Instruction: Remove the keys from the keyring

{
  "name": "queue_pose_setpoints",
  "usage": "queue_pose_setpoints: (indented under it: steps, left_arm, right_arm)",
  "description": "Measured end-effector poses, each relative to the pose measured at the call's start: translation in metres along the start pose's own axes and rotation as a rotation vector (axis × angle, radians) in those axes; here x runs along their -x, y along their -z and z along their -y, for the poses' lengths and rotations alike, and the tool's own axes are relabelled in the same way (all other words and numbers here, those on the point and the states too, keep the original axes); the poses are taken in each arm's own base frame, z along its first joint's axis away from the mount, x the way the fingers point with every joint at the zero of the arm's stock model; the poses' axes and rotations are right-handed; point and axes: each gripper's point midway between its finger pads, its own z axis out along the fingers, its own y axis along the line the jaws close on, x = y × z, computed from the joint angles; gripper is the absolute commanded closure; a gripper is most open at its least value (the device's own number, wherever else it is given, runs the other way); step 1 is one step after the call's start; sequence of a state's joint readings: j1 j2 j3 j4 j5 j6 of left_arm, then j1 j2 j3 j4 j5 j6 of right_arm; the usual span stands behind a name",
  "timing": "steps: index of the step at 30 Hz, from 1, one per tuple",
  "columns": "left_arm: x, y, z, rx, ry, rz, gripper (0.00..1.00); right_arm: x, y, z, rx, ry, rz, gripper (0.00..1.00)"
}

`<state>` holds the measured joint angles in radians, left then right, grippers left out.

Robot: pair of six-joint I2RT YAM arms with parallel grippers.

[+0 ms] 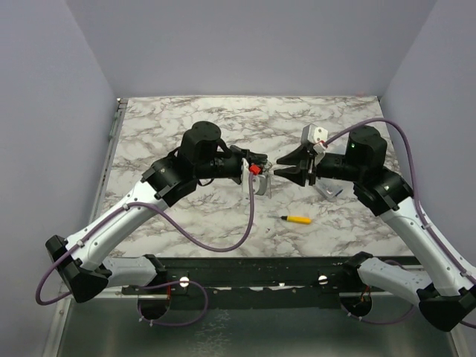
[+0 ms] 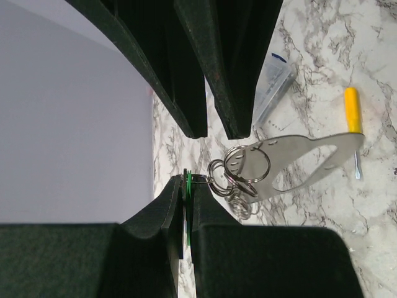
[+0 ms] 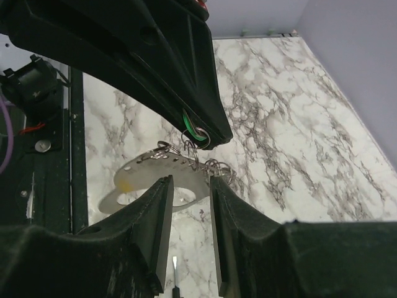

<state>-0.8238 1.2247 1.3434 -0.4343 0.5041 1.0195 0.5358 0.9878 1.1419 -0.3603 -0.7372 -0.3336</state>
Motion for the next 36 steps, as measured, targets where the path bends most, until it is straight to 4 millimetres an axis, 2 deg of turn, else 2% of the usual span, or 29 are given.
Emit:
queue_pose_setpoints:
  steps: [3, 5, 7, 13, 28, 31, 34, 35, 36]
  left_arm:
    - [0.001, 0.002, 0.002, 0.001, -0.017, 0.005, 1.0]
    - [0.002, 0.002, 0.003, 0.003, -0.031, 0.01, 1.0]
    - [0.002, 0.003, 0.005, 0.006, -0.047, 0.012, 1.0]
    - [-0.002, 0.002, 0.011, 0.001, -0.062, 0.013, 1.0]
    - [0.007, -0.001, 0.006, 0.024, -0.079, 0.042, 1.0]
    - [0.007, -0.002, 0.005, 0.025, -0.079, 0.043, 1.0]
    - [0.008, -0.004, 0.006, 0.022, -0.079, 0.046, 1.0]
    - [0.007, -0.005, 0.007, 0.019, -0.074, 0.044, 1.0]
    - [0.007, -0.005, 0.007, 0.019, -0.074, 0.044, 1.0]
  right_arm:
    - [-0.003, -0.003, -0.001, 0.019, -0.01, -0.004, 0.61]
    - [-0.003, -0.004, -0.004, 0.034, -0.014, -0.002, 0.56]
    - [-0.002, -0.004, -0.007, 0.051, -0.017, 0.004, 0.55]
    - [0.0, -0.004, -0.01, 0.065, -0.032, 0.011, 0.64]
    - [-0.005, -0.013, -0.01, 0.067, -0.176, -0.001, 0.7]
    - [-0.006, -0.015, -0.008, 0.06, -0.189, -0.003, 0.75]
    - [-0.008, -0.017, -0.005, 0.051, -0.193, -0.007, 0.88]
    - [-0.01, -0.018, -0.004, 0.049, -0.198, -0.011, 0.99]
    - [-0.01, -0.018, -0.004, 0.049, -0.198, -0.011, 0.99]
